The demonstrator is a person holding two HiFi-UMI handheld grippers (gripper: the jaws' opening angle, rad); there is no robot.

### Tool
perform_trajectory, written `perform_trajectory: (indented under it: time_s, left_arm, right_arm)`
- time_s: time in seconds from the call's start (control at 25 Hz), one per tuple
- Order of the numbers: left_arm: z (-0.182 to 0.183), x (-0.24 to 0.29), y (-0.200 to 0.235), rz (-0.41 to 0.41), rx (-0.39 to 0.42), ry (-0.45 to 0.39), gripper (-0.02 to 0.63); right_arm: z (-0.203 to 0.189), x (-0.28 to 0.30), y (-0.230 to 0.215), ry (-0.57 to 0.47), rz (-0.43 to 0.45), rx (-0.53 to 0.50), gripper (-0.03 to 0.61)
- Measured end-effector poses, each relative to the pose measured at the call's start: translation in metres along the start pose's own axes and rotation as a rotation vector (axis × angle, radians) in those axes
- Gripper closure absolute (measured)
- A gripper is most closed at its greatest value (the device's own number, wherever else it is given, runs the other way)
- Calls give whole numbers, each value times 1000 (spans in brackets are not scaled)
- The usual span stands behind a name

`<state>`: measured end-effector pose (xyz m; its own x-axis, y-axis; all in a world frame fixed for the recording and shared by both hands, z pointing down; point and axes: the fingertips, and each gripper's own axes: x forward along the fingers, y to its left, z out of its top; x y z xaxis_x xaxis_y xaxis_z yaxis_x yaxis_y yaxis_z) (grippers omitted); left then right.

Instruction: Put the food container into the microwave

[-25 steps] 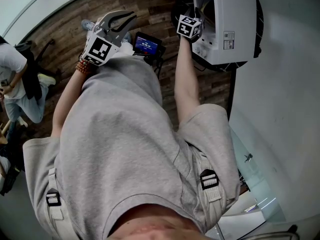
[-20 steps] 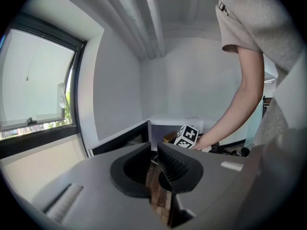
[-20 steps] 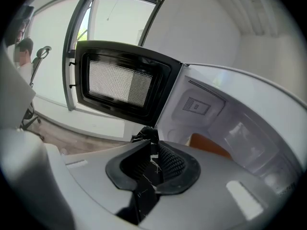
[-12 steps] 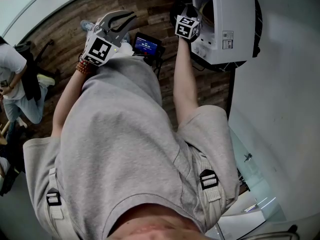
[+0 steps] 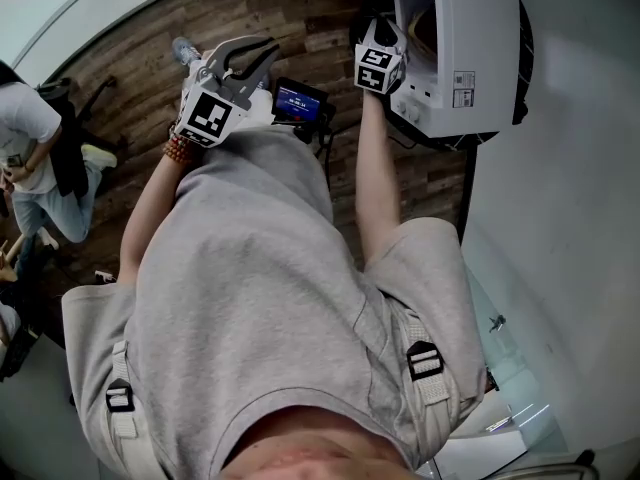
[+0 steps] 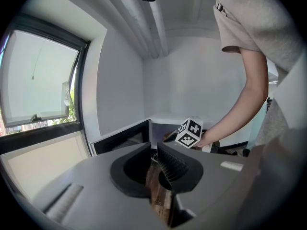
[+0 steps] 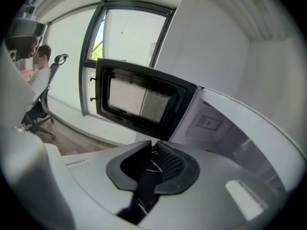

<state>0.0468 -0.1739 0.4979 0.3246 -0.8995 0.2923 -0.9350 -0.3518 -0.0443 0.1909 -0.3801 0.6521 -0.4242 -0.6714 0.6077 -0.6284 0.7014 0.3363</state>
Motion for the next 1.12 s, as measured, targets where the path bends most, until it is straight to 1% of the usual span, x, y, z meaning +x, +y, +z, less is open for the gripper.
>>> perform_trajectory:
  time_s: [0.28,0.48,0.76,0.92,1.12]
  left_arm:
    - [-2,-17,5,37,-32,8,571]
    - [5,-20,16,11,-11,-14,571]
    - [22,-29,35,-22,31,-56,571]
    - [25,-39,53,-7,30,-73,571]
    - [32,-45,70,1,38,-107,571]
  right_arm:
    - [27,-9,11,-50,29,-23,526]
    - [47,-18,14,-68,10,-28,534]
    - [68,-43,24,-90,-14,3,546]
    - [87,-56,31,-118,-29,16,552]
    - [117,-66,41,-170,-33,-4,554]
